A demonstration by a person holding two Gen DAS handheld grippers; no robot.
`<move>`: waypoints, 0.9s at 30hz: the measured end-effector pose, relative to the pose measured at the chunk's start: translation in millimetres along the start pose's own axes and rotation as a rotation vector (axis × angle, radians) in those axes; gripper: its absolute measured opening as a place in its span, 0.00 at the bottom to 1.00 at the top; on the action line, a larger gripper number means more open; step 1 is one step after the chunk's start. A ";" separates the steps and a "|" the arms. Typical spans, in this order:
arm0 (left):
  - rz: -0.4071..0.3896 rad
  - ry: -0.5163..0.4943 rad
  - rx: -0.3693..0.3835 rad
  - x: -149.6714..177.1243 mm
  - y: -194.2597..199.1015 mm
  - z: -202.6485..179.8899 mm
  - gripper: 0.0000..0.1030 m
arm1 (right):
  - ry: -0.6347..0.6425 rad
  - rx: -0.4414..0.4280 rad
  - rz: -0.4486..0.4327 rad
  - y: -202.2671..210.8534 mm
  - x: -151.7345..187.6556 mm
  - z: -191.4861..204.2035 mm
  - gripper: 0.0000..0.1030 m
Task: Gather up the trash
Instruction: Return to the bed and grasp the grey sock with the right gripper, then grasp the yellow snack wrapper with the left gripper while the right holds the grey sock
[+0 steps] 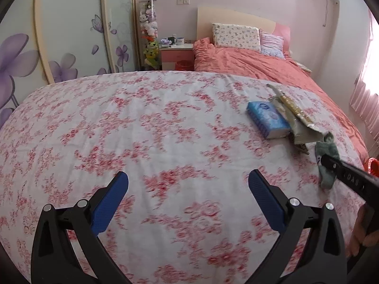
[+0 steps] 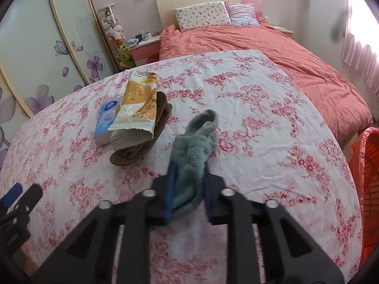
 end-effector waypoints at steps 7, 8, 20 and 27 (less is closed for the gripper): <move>-0.020 -0.027 0.105 -16.4 2.1 -61.1 0.97 | -0.039 0.118 -0.035 23.1 10.6 -51.0 0.10; -0.025 -0.034 0.114 -18.4 2.4 -70.2 0.97 | -0.061 0.119 -0.031 24.5 14.0 -59.8 0.10; 0.013 -0.181 0.073 -45.9 -39.6 -166.3 0.88 | -0.139 0.035 -0.017 24.5 21.7 -75.0 0.10; 0.090 -0.154 0.068 -40.4 -58.4 -159.9 0.56 | -0.159 0.006 -0.019 25.5 21.1 -75.4 0.10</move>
Point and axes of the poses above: each gripper's, at about its wrist camera, not at the fingertips, and y roughly against the way its jaws point, z to its left, x to its underside, the point moved 9 cm from there along -y, roughly the way its jaws point, and after that the axes turned 4 degrees about z, right-handed, at the moved point
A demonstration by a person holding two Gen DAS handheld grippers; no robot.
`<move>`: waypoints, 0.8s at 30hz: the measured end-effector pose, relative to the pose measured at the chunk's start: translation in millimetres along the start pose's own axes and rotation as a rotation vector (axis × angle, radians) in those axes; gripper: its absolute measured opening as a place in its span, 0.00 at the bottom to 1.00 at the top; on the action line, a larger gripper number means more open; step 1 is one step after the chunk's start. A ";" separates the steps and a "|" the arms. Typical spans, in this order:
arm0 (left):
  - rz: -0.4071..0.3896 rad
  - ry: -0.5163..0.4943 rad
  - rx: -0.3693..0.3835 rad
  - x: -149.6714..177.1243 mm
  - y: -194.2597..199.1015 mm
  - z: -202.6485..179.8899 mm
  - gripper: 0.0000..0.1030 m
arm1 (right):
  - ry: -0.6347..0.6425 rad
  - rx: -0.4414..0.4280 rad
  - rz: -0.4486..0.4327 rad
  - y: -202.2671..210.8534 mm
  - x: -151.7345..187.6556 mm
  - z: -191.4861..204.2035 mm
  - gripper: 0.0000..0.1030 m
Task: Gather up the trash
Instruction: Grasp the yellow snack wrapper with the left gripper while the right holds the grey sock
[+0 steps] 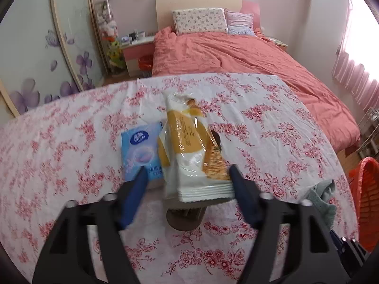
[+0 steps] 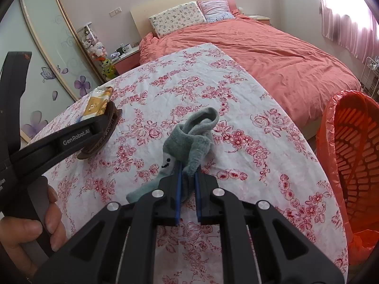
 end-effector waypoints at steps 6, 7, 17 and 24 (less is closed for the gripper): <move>-0.036 -0.001 0.022 7.4 14.8 9.8 0.50 | -0.003 -0.004 0.000 -0.5 0.1 1.2 0.10; -0.044 -0.001 0.025 10.2 20.1 13.5 0.50 | -0.002 -0.003 0.000 -0.4 0.1 1.1 0.10; -0.063 -0.022 -0.001 67.6 64.0 70.4 0.50 | 0.041 0.030 0.002 -0.8 0.2 5.3 0.12; -0.007 0.030 -0.004 89.1 53.9 95.1 0.51 | 0.138 -0.013 0.014 -1.3 5.7 28.0 0.16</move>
Point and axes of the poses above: each gripper's, at about its wrist camera, not at the fingertips, and y roughly against the way its jaws point, z to its left, x to its underside, the point moved 9 cm from there along -y, roughly the way its jaws point, and after that the axes turned 4 degrees about z, right-handed, at the moved point
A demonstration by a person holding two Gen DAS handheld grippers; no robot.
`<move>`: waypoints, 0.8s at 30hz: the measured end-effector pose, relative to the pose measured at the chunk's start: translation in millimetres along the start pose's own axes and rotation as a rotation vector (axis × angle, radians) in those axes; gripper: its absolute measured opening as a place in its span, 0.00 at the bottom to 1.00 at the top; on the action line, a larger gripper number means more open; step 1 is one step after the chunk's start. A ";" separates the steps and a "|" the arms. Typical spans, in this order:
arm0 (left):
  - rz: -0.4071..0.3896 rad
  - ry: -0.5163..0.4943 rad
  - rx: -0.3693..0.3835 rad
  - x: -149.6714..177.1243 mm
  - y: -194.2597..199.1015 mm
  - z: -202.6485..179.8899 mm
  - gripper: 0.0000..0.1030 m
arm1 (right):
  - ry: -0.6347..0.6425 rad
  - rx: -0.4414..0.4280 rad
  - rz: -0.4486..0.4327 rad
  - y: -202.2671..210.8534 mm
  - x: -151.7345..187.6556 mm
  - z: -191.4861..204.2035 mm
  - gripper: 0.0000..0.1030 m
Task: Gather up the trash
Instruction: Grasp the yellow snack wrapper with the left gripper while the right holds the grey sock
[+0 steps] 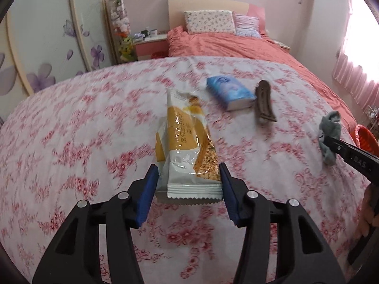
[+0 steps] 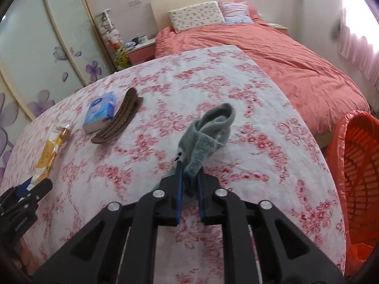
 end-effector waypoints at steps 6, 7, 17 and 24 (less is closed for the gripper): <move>0.022 0.021 0.011 2.7 -10.5 2.6 0.57 | -0.010 -0.023 0.008 0.0 2.6 1.5 0.21; 0.031 0.022 0.008 3.5 -12.8 2.3 0.57 | -0.008 -0.020 0.008 0.1 2.6 1.3 0.21; 0.030 0.034 -0.009 4.5 -13.1 4.0 0.58 | 0.016 0.018 0.010 -1.9 2.3 4.5 0.21; 0.036 0.025 -0.028 4.6 -14.7 4.2 0.59 | 0.028 0.037 0.011 -1.6 2.9 5.9 0.22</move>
Point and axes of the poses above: each gripper's, at about its wrist camera, not at the fingertips, and y roughly against the way its jaws point, z to its left, x to its underside, the point moved 9 cm from there along -y, roughly the way its jaws point, and after that the axes turned 4 degrees about z, right-handed, at the moved point
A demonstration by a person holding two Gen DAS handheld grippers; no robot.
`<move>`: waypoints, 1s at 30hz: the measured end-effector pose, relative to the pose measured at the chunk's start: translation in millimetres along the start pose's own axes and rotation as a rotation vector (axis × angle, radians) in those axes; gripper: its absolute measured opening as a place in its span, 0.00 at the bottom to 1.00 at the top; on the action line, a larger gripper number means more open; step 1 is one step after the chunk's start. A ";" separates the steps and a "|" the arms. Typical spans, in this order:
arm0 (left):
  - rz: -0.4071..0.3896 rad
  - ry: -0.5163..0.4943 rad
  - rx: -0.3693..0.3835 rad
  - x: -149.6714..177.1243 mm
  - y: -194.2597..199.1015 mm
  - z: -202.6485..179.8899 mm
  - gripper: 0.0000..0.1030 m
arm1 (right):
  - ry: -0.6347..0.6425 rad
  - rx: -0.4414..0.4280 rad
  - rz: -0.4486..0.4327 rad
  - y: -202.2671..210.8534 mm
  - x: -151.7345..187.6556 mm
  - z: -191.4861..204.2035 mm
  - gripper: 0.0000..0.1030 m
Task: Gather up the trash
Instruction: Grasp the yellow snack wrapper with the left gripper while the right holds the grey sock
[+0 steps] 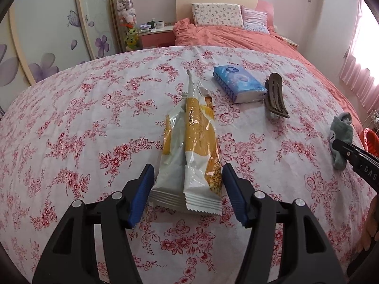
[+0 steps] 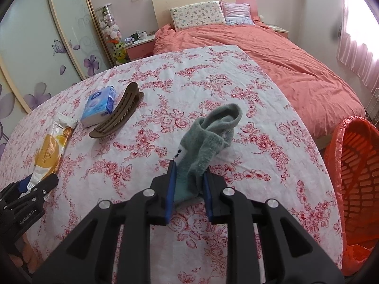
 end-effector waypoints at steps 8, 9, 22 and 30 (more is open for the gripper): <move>-0.003 0.031 0.001 -0.2 0.9 6.1 0.59 | -0.004 -0.002 0.000 0.0 0.3 -0.5 0.22; -0.004 0.034 0.003 -0.3 1.0 6.9 0.59 | -0.005 -0.003 0.000 0.0 0.3 -0.4 0.22; -0.001 0.026 0.008 1.1 1.0 4.8 0.64 | -0.010 -0.010 0.000 0.1 0.4 -0.3 0.22; -0.003 0.033 0.018 0.7 1.2 4.4 0.64 | -0.018 -0.022 -0.001 0.0 0.5 -0.7 0.22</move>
Point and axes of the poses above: each gripper's, at about its wrist camera, not at the fingertips, and y roughly against the way its jaws point, z to its left, x to its underside, the point moved 9 cm from there along -y, roughly the way its jaws point, and after that the axes turned 4 degrees about z, right-handed, at the moved point
